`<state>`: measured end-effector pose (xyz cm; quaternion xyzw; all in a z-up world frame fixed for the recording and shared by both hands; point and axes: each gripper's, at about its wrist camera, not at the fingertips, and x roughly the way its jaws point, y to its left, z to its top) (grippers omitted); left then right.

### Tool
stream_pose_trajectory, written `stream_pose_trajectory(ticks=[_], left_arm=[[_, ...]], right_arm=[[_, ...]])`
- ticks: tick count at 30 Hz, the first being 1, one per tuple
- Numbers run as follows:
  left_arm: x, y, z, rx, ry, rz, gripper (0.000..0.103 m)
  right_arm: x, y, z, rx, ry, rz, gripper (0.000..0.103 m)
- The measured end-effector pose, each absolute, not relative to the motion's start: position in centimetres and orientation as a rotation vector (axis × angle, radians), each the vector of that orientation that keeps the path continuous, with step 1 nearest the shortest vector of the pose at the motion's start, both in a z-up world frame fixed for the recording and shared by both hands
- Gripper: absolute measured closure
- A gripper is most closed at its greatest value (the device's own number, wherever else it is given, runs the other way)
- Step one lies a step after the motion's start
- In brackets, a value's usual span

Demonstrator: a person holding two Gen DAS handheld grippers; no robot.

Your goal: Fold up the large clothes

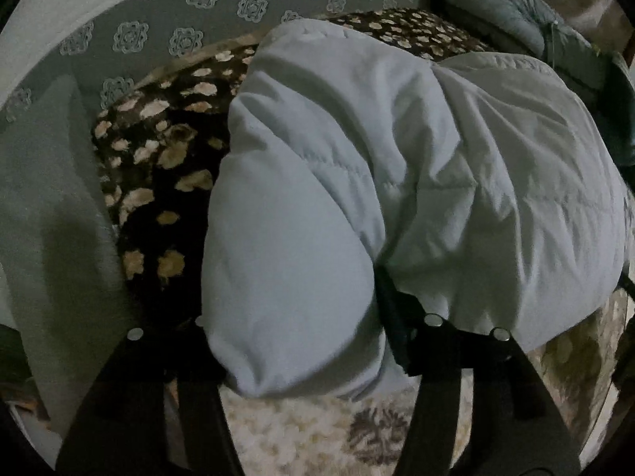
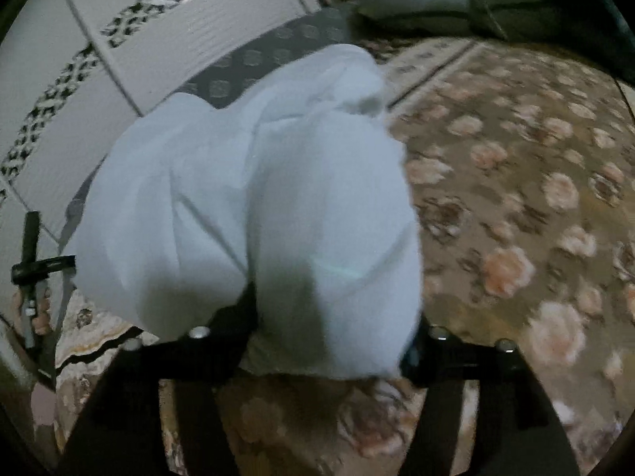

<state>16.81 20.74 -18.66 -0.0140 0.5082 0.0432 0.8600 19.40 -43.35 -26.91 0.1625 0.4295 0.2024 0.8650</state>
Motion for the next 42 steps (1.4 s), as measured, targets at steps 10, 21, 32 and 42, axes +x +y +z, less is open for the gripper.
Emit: stream_pose_trajectory(ticks=[10, 21, 32, 42], left_arm=[[12.9, 14.3, -13.1, 0.115, 0.907, 0.297, 0.003], [10.2, 6.0, -4.5, 0.109, 0.723, 0.254, 0.003], [8.9, 6.0, -1.0, 0.041, 0.669, 0.201, 0.003], [8.6, 6.0, 0.2, 0.024, 0.644, 0.18, 0.003]], right_arm=[[16.0, -40.0, -17.1, 0.12, 0.779, 0.236, 0.009], [10.9, -32.7, -10.9, 0.04, 0.651, 0.208, 0.002], [8.5, -29.4, -6.6, 0.057, 0.598, 0.261, 0.002], [8.0, -28.1, -5.1, 0.059, 0.584, 0.265, 0.002]])
